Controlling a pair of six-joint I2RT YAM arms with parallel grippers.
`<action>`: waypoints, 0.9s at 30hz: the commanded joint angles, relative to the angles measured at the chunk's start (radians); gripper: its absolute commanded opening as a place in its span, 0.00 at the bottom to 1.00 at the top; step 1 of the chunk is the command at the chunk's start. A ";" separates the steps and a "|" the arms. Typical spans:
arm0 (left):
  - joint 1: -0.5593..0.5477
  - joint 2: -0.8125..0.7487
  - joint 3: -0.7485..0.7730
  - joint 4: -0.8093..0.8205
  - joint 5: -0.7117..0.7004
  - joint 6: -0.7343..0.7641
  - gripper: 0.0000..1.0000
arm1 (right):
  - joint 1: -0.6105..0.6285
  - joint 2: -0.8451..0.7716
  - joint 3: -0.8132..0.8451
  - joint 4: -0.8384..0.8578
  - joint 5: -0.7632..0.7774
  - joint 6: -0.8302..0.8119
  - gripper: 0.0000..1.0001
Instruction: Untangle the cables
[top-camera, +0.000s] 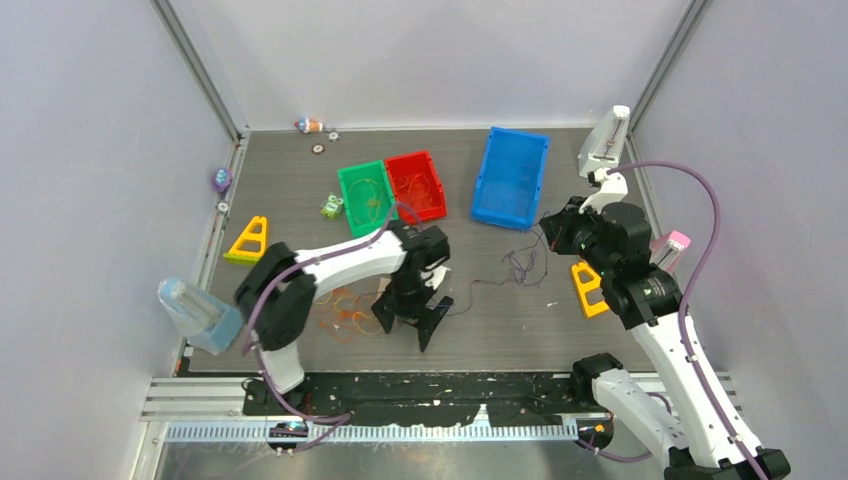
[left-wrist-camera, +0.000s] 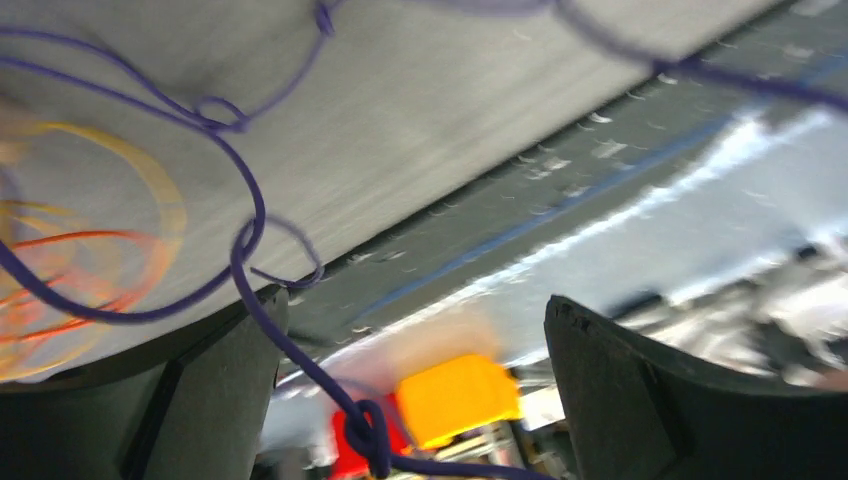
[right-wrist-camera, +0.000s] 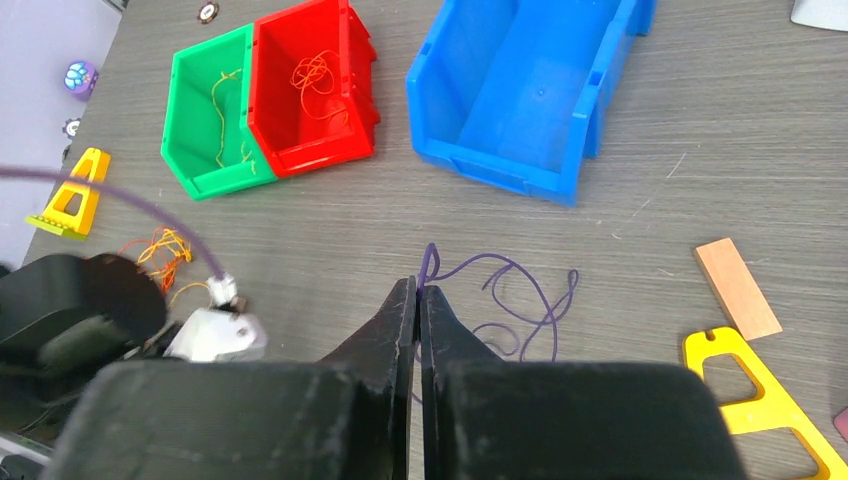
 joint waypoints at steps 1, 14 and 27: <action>0.083 -0.249 -0.348 0.467 0.566 -0.361 0.99 | -0.002 -0.019 0.003 0.053 0.004 0.004 0.07; 0.162 -0.557 -0.448 0.487 0.614 -0.760 1.00 | -0.008 0.026 -0.010 0.092 0.018 0.019 0.07; 0.260 -0.264 0.098 0.225 0.113 -0.341 0.99 | -0.004 0.104 -0.053 0.202 -0.393 -0.026 0.81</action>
